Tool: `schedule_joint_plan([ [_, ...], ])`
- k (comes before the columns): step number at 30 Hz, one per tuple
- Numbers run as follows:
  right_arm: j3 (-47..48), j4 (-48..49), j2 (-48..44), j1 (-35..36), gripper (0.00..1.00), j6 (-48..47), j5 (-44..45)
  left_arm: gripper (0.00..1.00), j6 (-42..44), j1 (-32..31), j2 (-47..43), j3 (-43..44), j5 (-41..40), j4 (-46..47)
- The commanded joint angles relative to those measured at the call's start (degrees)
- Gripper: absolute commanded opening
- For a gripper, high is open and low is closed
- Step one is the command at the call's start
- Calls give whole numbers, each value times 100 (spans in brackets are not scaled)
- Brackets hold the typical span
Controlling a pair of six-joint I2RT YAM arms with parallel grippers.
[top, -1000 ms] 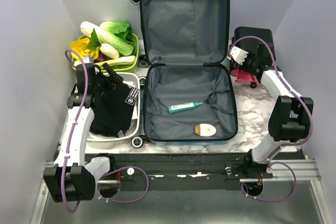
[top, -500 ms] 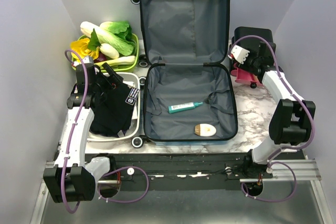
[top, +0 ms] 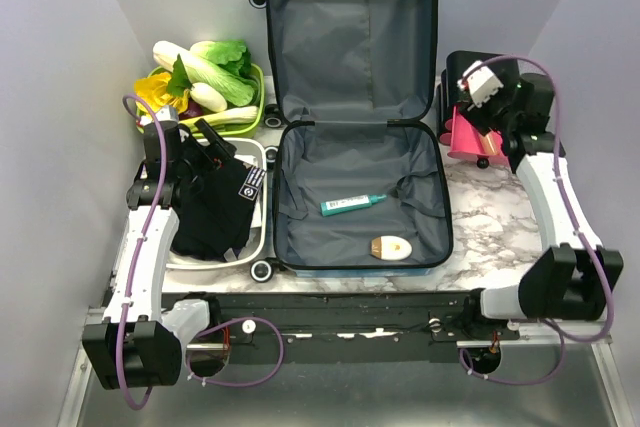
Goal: Open, take out, and arrange the luggage
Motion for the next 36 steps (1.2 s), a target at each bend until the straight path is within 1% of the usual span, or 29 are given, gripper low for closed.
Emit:
schedule_joint_plan([
  [1, -242, 112, -869, -23, 85, 2119, 607, 99, 69, -6, -143, -77, 201, 171],
  [2, -286, 200, -985, -23, 88, 2601, 935, 99, 60, -6, -160, -121, 219, 241],
  [3, -356, 218, -1125, -32, 91, 3537, 1312, 99, 60, -6, -169, -138, 262, 276],
  [4, -496, 235, -1405, -41, 100, 4051, 2056, 99, 60, -6, -169, -156, 315, 294],
  [6, -1023, 271, -1644, -59, 100, 5280, 2798, 99, 60, -6, -152, -174, 307, 294],
  [8, -1575, 279, -1960, -85, 100, 5506, 2889, 99, 69, -6, -143, -200, 298, 268],
  [9, -1683, 271, -2031, -85, 100, 5672, 2881, 99, 60, -15, -143, -217, 333, 276],
  [11, -1841, 26, -2216, -111, 100, 5726, 2924, 99, 52, -15, -161, -270, 455, 337],
  [13, -2149, 7, -2339, -164, 100, 5770, 3029, 99, 8, -6, -161, -305, 535, 382],
  [14, -2237, 7, -2383, -216, 100, 5753, 2917, 99, -1, -6, -152, -323, 570, 399],
  [15, -2394, -2, -2392, -286, 100, 5796, 2750, 99, -27, -6, -160, -332, 631, 426],
  [17, -2484, 7, -2296, -585, 100, 5832, 1804, 99, -63, 3, -178, -402, 693, 548],
  [19, -2519, 16, -1920, -743, 98, 5806, 1135, 99, -63, -6, -169, -385, 737, 531],
  [21, -2484, 95, -1629, -788, 97, 5675, 1096, 99, -54, -6, -204, -376, 746, 479],
  [23, -2528, 427, -1304, -806, 92, 5595, 1105, 99, -36, -6, -248, -402, 755, 478],
  [24, -2528, 490, -1233, -806, 90, 5307, 844, 99, -36, -6, -257, -402, 755, 479],
  [25, -2554, 551, -1137, -806, 88, 5209, 563, 99, -28, -6, -266, -402, 781, 479],
  [28, -2782, 902, -1127, -806, 85, 4918, 52, 99, -1, -15, -257, -367, 764, 426],
  [30, -2896, 1254, -1057, -806, 83, 4883, 7, 99, -1, -6, -257, -350, 755, 417],
  [32, -2862, 1473, -952, -806, 79, 4891, 6, 99, -1, 3, -266, -349, 755, 426],
  [36, -2774, 1720, -671, -806, 72, 4883, -20, 99, -10, -15, -292, -341, 790, 426],
])
